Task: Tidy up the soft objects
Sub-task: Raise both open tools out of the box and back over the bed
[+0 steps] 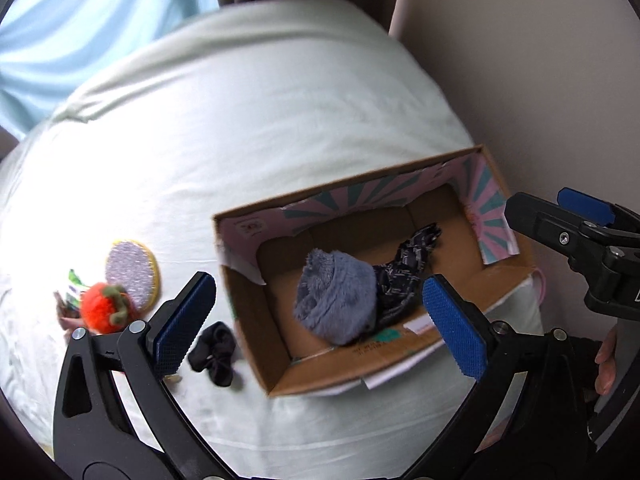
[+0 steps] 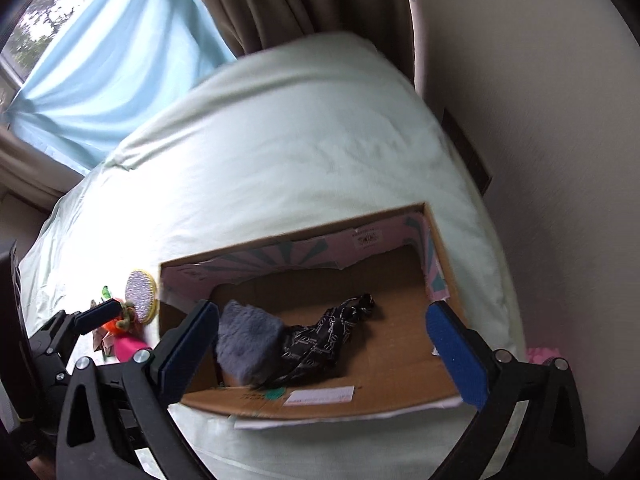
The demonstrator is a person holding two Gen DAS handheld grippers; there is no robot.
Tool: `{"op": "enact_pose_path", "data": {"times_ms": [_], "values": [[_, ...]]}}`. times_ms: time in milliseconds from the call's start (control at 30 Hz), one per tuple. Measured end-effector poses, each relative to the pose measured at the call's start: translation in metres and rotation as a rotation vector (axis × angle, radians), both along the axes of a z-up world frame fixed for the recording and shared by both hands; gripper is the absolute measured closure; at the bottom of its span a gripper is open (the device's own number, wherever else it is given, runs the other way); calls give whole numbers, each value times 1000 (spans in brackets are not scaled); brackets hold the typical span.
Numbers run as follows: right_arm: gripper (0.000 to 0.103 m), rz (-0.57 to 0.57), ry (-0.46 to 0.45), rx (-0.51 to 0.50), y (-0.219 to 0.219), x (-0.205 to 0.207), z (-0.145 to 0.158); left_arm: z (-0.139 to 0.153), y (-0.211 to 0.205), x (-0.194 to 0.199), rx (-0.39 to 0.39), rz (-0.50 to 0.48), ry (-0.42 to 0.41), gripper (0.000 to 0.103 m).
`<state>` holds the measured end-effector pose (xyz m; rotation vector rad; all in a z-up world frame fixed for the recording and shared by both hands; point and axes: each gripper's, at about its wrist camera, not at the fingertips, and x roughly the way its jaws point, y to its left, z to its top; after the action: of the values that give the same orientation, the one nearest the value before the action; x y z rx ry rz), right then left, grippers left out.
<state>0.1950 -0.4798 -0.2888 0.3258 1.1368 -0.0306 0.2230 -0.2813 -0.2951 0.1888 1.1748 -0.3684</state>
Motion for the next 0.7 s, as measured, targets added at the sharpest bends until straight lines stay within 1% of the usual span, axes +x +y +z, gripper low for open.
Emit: {"op": "enact_pose_path", "data": {"times_ms": [167,267,333,433,567,633,700], "values": [[0,24,-85,-24,17,-25,51,49,23,-25,-39,23,-87,0],[0,46,-109,-26,31,-38,83,85,48,-43,-66,65,-141,0],[0,68,-141,-36,42,-48,104,106,68,-57,-84,102,-174,0],[0,110,-199,-66,66,-65,135,134,98,-77,-68,158,-234,0],[0,145,-278,-65,93,-86,162,165,140,-105,-60,229,-302,0],[0,168,-311,-44,108,-98,171,175,163,-117,-67,263,-332,0],[0,182,-337,-49,124,-109,178,184,185,-130,-69,295,-361,0]]}}
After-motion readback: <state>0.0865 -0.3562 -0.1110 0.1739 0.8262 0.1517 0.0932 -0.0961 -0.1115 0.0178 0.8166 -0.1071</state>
